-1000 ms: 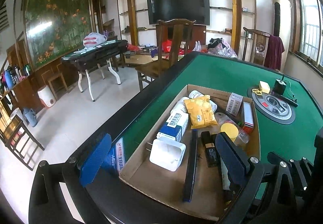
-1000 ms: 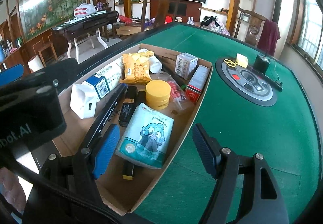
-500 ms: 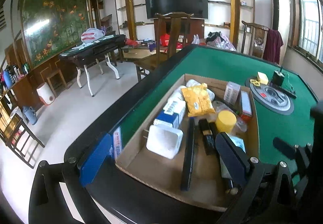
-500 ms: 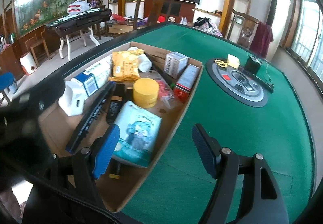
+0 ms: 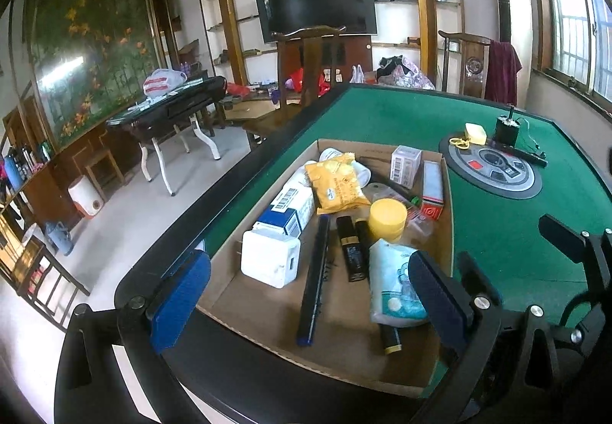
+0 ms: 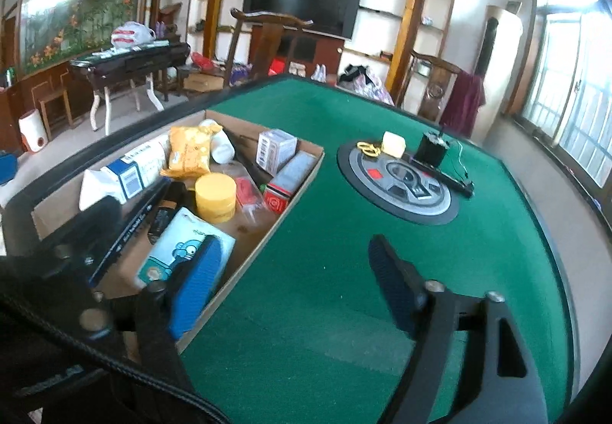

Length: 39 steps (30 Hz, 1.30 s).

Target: Organize objects

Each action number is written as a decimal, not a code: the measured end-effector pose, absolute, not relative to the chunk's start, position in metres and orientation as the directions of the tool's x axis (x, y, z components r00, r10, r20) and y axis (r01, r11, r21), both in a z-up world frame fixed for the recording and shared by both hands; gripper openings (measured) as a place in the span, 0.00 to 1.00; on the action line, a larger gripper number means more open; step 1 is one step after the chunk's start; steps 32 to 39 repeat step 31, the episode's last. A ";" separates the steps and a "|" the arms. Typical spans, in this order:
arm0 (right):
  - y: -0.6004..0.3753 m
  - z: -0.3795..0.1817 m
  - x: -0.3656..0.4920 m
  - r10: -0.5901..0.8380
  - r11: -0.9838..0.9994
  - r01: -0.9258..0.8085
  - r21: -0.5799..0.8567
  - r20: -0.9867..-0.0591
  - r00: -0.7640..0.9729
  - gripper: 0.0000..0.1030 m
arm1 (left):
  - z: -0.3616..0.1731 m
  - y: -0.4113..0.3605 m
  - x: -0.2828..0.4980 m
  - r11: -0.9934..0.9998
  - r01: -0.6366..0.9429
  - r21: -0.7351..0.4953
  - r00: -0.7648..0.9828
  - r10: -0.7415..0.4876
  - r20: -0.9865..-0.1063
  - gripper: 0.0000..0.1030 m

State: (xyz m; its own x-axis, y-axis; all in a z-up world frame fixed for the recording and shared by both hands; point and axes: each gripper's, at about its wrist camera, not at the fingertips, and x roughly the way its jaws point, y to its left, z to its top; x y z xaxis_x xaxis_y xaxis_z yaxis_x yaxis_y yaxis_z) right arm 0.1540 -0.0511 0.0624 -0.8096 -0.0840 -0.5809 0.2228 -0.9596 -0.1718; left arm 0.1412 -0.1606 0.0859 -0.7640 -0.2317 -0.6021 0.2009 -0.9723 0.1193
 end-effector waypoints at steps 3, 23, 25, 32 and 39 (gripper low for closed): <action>-0.045 0.064 0.154 -0.107 -0.961 0.232 -0.148 -0.576 -0.811 0.80 | 0.091 -0.156 0.142 -0.971 0.211 0.117 -0.773 -0.238 -0.589 0.98; -0.047 0.056 0.150 -0.189 -0.947 0.309 -0.085 -0.631 -0.753 0.80 | 0.093 -0.156 0.142 -0.964 0.248 0.099 -0.763 -0.257 -0.593 0.98; -0.053 0.058 0.152 -0.186 -0.942 0.318 -0.104 -0.628 -0.756 0.80 | 0.092 -0.161 0.141 -0.961 0.263 0.087 -0.756 -0.262 -0.600 0.98; -0.062 0.060 0.153 -0.182 -0.936 0.329 -0.124 -0.630 -0.755 0.80 | 0.091 -0.171 0.143 -0.960 0.271 0.072 -0.757 -0.259 -0.600 0.98; -0.062 0.060 0.153 -0.182 -0.936 0.329 -0.124 -0.630 -0.755 0.80 | 0.091 -0.171 0.143 -0.960 0.271 0.072 -0.757 -0.259 -0.600 0.98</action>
